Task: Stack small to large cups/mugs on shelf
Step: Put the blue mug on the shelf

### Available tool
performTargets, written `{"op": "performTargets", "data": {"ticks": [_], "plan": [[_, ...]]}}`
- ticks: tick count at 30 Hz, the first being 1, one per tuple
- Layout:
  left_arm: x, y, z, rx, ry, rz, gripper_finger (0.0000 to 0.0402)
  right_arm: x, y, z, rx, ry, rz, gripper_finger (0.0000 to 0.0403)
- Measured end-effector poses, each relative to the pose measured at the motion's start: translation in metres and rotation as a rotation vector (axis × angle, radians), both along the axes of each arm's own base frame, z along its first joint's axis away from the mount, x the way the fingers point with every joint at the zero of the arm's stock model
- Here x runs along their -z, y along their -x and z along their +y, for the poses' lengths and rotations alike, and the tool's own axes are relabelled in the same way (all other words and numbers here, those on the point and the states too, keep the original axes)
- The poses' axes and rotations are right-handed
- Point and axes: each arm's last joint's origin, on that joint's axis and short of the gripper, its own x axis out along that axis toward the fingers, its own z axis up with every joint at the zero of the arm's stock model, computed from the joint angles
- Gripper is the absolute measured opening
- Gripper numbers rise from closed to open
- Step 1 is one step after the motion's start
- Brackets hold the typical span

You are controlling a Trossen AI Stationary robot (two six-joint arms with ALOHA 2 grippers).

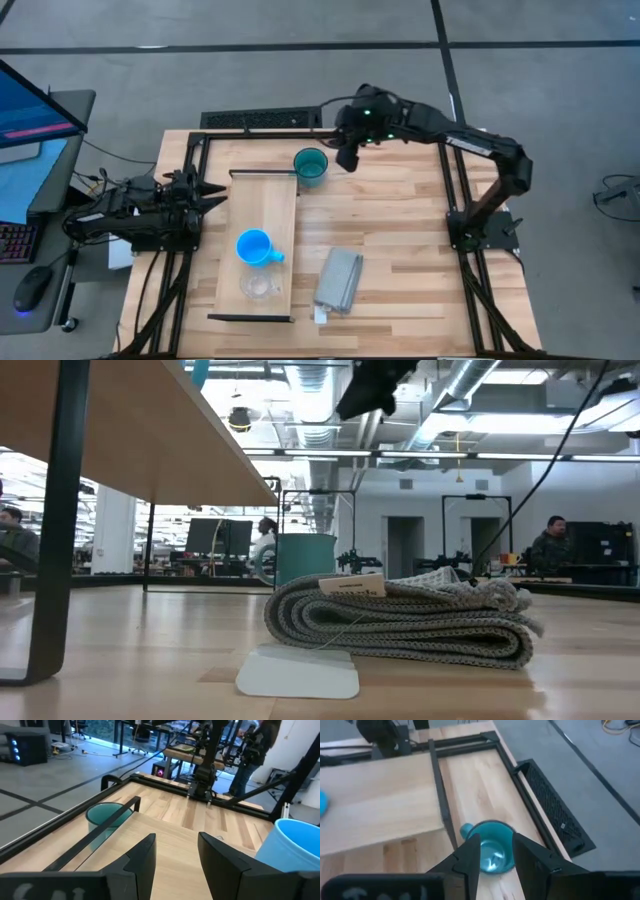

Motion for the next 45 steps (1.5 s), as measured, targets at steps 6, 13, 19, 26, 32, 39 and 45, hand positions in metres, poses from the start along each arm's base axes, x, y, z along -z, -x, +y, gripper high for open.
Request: {"op": "performTargets", "data": {"ticks": [6,13,19,26,32,39,45], "plan": [[0.0,0.0,0.0,-0.002,0.015,-0.004,0.0138,-0.005,0.03,0.0,0.014,0.017,0.009,0.0134],[0.0,0.0,0.0,-0.008,0.009,-0.003,0.0138,0.011,0.079,-0.008,0.138,0.005,-0.08,0.0132],[0.0,0.001,0.002,-0.084,-0.004,-0.002,0.0138,0.029,0.115,-0.001,0.203,0.017,-0.204,0.0134],[0.0,0.002,0.005,-0.168,-0.018,-0.001,0.0138,0.054,0.145,0.014,0.234,-0.004,-0.297,0.0133],[0.0,0.002,0.006,-0.206,-0.023,-0.001,0.0138,0.075,0.16,0.025,0.225,0.006,-0.356,0.0134],[0.0,0.002,0.006,-0.207,-0.019,-0.002,0.0138,0.097,0.176,0.033,0.239,0.005,-0.493,0.0128],[-0.001,0.002,0.006,-0.209,-0.02,-0.012,0.0138,0.108,0.185,0.038,0.259,-0.008,-0.629,0.0127]]}}
